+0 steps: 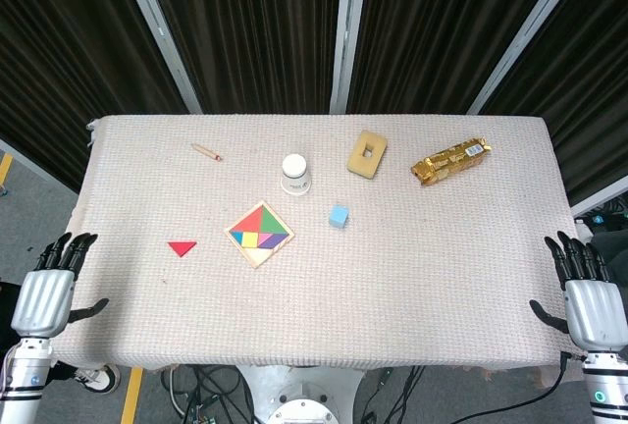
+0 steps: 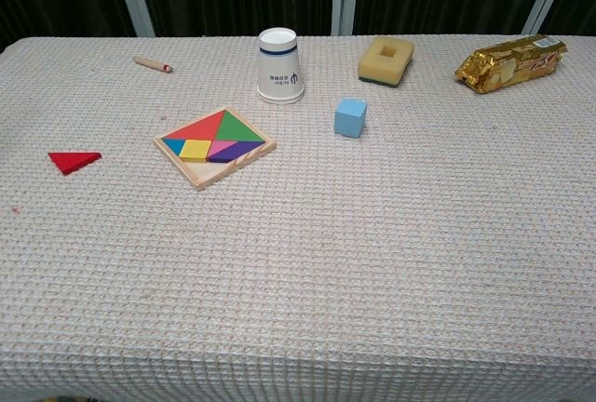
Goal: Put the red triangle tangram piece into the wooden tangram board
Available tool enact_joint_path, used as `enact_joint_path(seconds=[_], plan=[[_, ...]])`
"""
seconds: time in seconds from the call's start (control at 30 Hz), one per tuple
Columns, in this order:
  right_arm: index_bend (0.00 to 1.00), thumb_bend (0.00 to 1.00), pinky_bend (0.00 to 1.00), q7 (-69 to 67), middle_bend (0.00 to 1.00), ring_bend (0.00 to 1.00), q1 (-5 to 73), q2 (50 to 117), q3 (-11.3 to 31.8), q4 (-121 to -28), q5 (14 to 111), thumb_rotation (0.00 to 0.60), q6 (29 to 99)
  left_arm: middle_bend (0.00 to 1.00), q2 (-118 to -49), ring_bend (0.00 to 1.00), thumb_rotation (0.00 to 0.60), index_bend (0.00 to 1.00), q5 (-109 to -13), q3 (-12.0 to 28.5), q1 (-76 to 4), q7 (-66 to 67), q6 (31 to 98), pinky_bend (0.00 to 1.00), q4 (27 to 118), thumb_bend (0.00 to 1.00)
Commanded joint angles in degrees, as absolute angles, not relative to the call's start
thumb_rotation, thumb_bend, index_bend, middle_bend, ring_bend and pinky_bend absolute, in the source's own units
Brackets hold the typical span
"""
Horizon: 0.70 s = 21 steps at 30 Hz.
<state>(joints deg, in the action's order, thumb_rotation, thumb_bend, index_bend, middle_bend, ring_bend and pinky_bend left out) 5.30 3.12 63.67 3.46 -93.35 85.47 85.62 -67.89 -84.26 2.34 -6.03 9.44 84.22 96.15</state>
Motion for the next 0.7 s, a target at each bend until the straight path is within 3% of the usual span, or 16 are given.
enact_joint_path(seconds=[0.03,0.43,0.7], plan=[[0.0,0.09,0.0,5.08,0.0,0.0,2.97,63.69,3.33,-92.98,85.59,0.6,85.74,0.1,-67.83,0.02,0.6,0.09,-84.26,2.59,-6.14,9.56,84.37,0.12,96.33,0.06],[0.0,0.09,0.0,4.65,0.0,0.0,3.24,63.64,4.13,-93.31,85.55,0.6,86.21,0.1,-69.7,0.02,0.6,0.09,-83.73,3.24,-7.76,8.62,82.12,0.13,95.75,0.06],[0.0,0.09,0.0,5.83,0.0,0.0,3.46,62.84,3.6,-93.4,86.88,0.6,86.11,0.1,-71.94,0.02,0.6,0.12,-81.73,4.28,-13.24,8.69,73.26,0.16,94.17,0.06]])
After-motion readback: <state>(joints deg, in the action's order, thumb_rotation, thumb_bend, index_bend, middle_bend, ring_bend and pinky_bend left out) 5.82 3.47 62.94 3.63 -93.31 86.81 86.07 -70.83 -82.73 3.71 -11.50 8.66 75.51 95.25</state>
